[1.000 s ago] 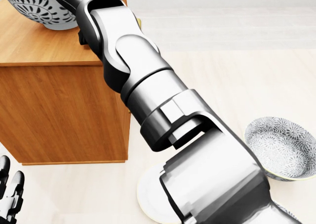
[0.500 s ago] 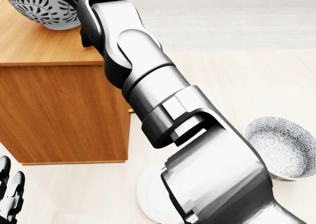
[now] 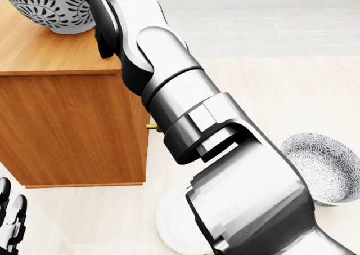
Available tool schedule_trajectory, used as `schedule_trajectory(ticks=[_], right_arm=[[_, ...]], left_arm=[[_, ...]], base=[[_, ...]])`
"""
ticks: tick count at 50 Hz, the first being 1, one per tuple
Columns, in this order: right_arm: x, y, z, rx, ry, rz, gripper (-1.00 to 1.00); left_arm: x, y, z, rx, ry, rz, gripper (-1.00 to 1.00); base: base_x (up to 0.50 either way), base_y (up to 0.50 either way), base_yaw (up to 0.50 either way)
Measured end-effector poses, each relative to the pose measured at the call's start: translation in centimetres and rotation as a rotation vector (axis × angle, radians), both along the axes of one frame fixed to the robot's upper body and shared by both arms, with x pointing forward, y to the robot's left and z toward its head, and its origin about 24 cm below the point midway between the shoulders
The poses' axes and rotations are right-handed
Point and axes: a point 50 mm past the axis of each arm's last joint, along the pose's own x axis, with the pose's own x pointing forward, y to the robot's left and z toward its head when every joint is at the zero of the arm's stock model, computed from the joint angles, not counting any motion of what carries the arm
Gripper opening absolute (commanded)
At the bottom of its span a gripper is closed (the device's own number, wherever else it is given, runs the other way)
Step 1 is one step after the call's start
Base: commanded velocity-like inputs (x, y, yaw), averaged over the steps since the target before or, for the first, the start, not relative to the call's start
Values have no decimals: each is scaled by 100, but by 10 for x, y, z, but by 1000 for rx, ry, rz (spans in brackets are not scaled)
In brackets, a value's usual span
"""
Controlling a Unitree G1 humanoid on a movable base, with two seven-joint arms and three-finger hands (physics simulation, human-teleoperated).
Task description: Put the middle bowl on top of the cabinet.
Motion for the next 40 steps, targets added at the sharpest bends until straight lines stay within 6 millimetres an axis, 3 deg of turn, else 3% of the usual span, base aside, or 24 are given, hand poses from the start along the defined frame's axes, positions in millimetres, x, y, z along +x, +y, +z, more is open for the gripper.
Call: schedule_trajectory(ticks=[20, 40], right_arm=[[9, -18, 6, -8, 15, -52, 100], [18, -55, 35, -9, -22, -155, 100]], left_arm=[[-2, 0, 6, 12, -19, 3, 100], [-4, -3, 8, 20, -26, -4, 100]], base=[[0, 0, 0], [0, 0, 0]])
